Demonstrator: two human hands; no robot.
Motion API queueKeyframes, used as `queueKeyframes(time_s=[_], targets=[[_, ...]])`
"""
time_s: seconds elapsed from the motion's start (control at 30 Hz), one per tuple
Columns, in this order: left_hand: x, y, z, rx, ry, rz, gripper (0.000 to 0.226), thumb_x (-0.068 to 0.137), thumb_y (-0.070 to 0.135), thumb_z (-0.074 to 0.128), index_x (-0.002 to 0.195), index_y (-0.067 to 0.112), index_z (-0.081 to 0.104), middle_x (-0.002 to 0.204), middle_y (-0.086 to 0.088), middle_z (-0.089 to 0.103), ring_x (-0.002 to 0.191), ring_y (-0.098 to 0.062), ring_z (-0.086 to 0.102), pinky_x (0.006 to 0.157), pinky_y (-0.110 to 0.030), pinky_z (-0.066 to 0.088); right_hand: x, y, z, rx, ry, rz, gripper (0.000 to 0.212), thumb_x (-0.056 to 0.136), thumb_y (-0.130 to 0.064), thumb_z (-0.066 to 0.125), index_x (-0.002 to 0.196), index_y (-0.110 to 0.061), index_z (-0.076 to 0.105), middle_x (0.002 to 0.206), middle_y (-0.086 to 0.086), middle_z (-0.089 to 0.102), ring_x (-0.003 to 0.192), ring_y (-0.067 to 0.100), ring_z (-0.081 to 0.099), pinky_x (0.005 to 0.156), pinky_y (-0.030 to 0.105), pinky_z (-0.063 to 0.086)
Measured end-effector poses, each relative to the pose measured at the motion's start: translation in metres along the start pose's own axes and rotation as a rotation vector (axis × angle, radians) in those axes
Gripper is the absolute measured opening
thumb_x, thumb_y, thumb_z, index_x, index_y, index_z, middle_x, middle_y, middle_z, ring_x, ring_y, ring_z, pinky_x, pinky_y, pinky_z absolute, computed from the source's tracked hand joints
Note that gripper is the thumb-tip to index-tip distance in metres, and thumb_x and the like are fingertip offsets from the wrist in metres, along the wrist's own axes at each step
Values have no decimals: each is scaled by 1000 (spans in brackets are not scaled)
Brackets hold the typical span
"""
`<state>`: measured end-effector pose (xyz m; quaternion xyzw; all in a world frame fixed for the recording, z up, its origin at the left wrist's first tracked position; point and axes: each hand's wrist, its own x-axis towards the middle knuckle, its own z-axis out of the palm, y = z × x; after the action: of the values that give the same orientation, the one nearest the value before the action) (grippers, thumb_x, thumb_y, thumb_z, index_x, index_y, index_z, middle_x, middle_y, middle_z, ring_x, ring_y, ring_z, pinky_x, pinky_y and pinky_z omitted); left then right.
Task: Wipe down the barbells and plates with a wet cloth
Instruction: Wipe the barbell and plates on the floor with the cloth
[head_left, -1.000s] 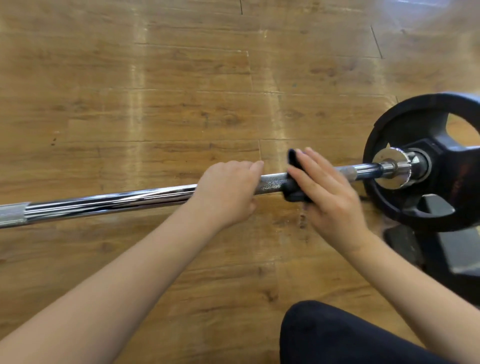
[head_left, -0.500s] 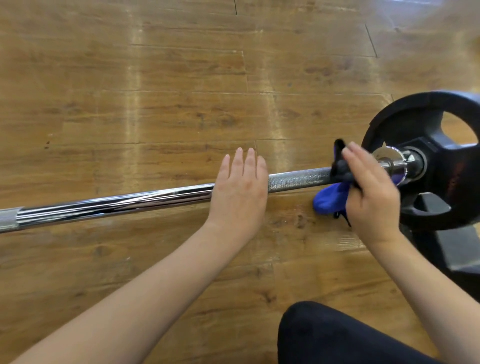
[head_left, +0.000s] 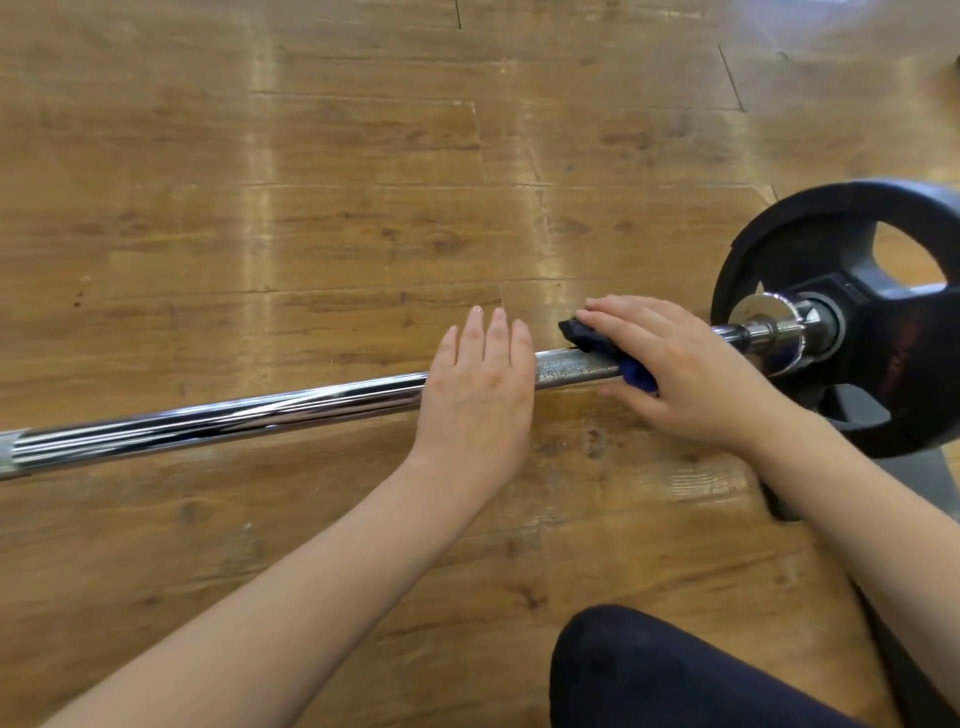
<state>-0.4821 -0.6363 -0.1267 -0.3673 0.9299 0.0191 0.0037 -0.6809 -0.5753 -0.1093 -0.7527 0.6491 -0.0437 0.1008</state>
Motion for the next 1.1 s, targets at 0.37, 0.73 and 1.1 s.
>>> queueKeyframes(time_s=[0.37, 0.73, 1.1], targets=[[0, 1, 4, 47, 114, -4, 57, 78, 16, 36, 129, -1, 54, 132, -20, 55, 125, -36, 49, 104, -48, 38, -28, -12, 37, -54, 409, -28, 40, 94, 1, 36, 132, -5, 47, 135, 12, 53, 129, 28, 42, 108, 47, 31], [-5, -15, 10, -27, 255, 125, 52, 82, 12, 29, 121, -2, 60, 124, -21, 60, 119, -36, 55, 100, -46, 42, -16, -12, 28, -3, 322, -315, 54, 79, -5, 63, 131, -13, 48, 138, 7, 46, 131, 26, 42, 109, 46, 33], [-14, -32, 4, -36, 183, 299, 52, 83, 6, 38, 134, -2, 47, 138, -20, 49, 130, -35, 44, 107, -44, 34, -9, 29, 9, -128, 60, -598, 46, 92, -13, 45, 138, -11, 38, 146, 3, 37, 135, 24, 34, 113, 43, 24]])
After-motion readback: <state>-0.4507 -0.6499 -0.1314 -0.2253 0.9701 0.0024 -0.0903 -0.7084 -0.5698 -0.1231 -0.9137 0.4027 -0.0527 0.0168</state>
